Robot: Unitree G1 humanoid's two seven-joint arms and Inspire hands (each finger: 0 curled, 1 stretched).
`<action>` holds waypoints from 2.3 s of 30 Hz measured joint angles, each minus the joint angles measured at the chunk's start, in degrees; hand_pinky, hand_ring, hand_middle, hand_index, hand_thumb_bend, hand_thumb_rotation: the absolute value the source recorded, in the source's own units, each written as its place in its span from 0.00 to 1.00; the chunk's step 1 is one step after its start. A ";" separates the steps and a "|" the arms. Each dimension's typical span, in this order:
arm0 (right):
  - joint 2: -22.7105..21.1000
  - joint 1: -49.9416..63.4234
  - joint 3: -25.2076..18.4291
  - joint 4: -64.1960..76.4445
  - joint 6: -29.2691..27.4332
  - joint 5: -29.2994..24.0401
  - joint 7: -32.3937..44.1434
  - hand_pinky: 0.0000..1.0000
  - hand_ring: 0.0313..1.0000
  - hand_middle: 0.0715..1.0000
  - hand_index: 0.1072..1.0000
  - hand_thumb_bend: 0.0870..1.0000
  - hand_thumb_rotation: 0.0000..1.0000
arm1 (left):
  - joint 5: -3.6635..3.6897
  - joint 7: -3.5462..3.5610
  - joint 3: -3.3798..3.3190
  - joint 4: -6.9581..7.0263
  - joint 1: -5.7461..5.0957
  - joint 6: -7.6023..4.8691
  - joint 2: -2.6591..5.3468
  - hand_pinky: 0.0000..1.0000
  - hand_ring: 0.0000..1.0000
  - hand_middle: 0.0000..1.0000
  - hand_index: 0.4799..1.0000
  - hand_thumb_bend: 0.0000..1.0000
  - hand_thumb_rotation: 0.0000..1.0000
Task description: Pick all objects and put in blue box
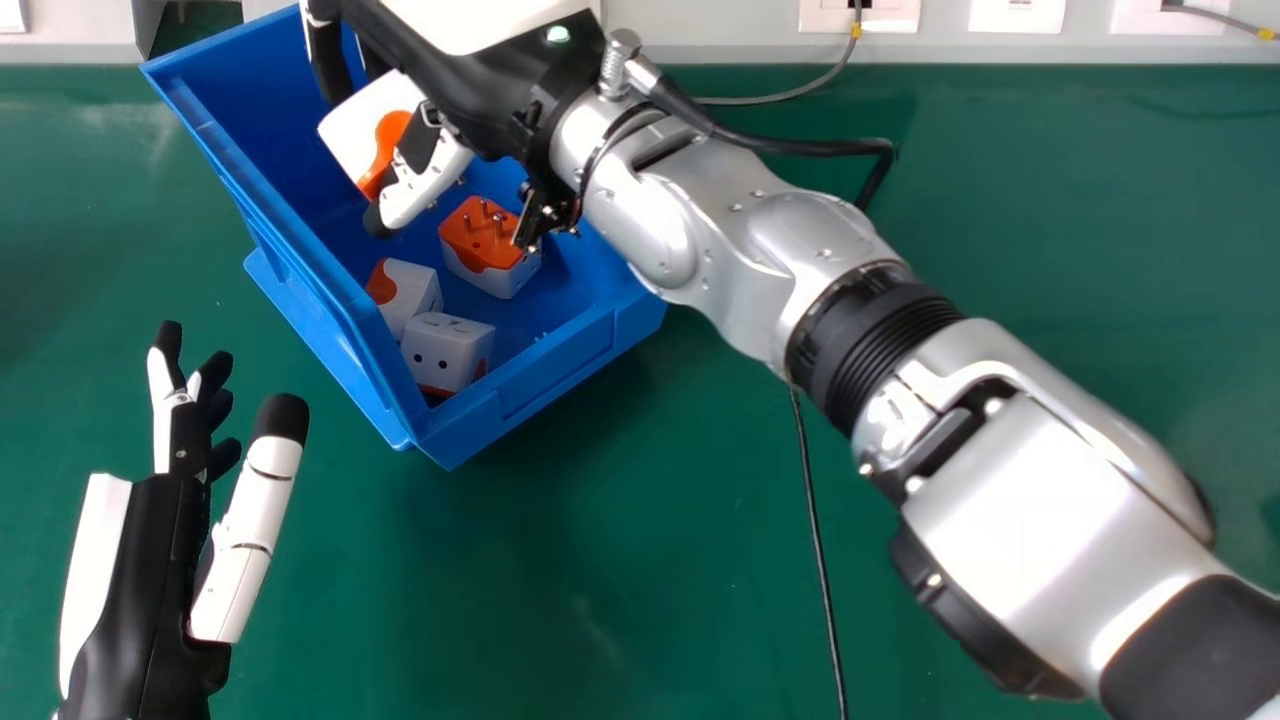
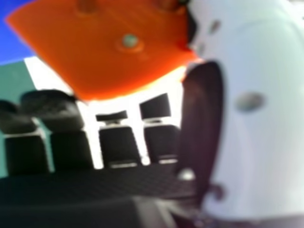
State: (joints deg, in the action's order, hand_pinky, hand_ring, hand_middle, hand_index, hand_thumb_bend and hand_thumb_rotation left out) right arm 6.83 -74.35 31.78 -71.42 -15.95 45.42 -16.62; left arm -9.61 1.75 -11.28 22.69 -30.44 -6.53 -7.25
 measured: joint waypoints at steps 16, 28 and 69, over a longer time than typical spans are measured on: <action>1.52 0.34 1.18 -2.81 5.55 -0.04 0.50 0.10 0.12 0.16 0.41 0.44 0.15 | -1.10 -0.99 2.30 3.07 -1.03 1.29 1.79 0.93 0.97 0.98 1.00 0.64 1.00; 1.85 1.10 1.00 -3.03 6.44 -2.09 3.77 0.24 0.28 0.31 0.42 0.46 0.08 | -1.03 -1.00 2.83 3.08 -0.71 1.35 1.86 0.93 0.97 0.98 1.00 0.64 1.00; -2.68 5.22 -1.59 4.62 1.63 -5.74 1.15 0.92 1.00 1.00 1.00 0.40 0.37 | 1.24 -0.39 1.13 0.67 1.92 1.27 0.94 0.94 0.97 0.99 1.00 0.61 1.00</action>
State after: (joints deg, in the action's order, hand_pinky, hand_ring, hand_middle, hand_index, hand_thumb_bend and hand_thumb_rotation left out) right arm 4.16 -69.13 30.19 -66.81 -14.32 39.68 -15.47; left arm -8.37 1.36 -10.15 23.36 -28.52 -5.26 -6.30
